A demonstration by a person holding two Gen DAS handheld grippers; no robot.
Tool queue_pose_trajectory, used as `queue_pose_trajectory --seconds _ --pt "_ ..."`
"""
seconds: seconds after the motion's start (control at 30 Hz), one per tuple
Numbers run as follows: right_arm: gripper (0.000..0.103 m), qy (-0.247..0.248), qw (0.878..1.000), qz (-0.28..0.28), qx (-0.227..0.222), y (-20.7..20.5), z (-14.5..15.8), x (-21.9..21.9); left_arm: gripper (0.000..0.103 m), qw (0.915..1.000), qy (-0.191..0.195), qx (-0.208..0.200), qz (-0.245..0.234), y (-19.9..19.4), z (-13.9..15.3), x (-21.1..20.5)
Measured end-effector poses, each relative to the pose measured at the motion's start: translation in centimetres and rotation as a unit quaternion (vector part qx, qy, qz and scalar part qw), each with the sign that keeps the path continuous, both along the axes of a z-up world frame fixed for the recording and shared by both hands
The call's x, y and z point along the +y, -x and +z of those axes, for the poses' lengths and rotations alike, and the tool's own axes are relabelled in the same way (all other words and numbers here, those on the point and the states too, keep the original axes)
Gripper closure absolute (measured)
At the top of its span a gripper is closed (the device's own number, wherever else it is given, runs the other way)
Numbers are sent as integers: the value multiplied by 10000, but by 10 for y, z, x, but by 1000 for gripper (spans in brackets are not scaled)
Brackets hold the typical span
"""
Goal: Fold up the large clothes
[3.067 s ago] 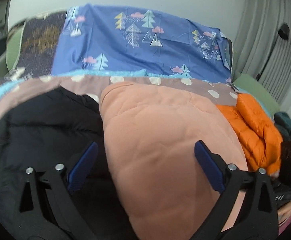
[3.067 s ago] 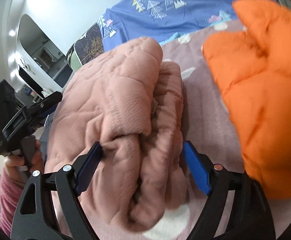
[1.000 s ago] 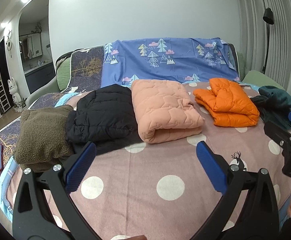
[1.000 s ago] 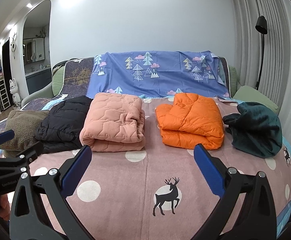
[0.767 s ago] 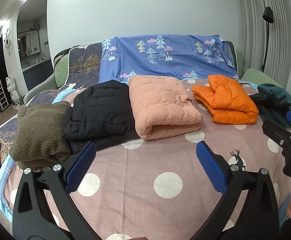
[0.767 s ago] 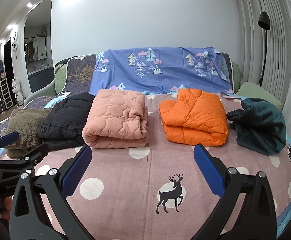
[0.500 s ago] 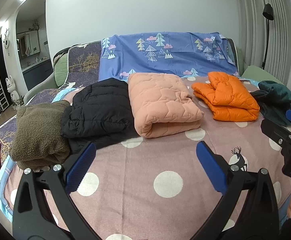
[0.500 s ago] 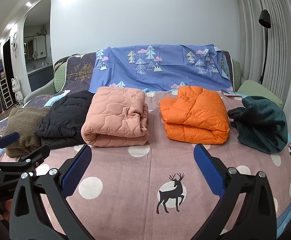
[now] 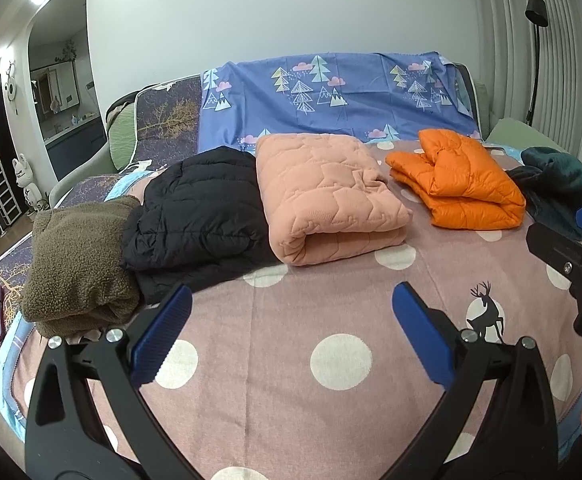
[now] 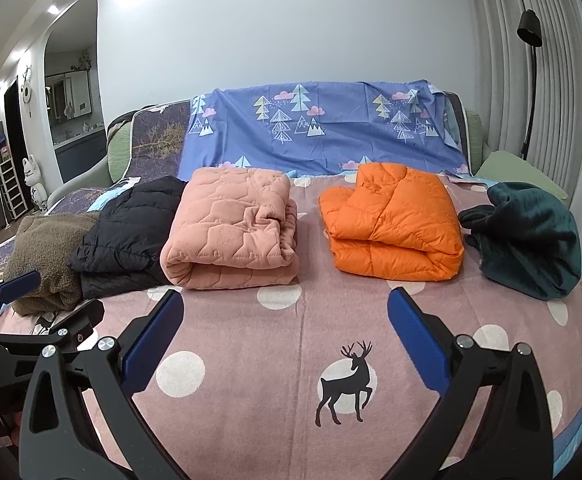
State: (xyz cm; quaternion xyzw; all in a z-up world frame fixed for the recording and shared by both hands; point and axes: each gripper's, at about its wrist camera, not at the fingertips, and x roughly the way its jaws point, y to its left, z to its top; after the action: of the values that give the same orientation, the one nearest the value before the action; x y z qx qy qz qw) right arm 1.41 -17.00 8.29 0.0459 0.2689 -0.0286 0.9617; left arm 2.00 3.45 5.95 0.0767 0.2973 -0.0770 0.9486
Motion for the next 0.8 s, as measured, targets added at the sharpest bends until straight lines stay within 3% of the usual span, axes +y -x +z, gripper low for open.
queue_pose_trajectory --seconds 0.8 --pt "1 43 9998 -96 157 -2 -7 -1 2 10000 -31 66 14 3 -3 -6"
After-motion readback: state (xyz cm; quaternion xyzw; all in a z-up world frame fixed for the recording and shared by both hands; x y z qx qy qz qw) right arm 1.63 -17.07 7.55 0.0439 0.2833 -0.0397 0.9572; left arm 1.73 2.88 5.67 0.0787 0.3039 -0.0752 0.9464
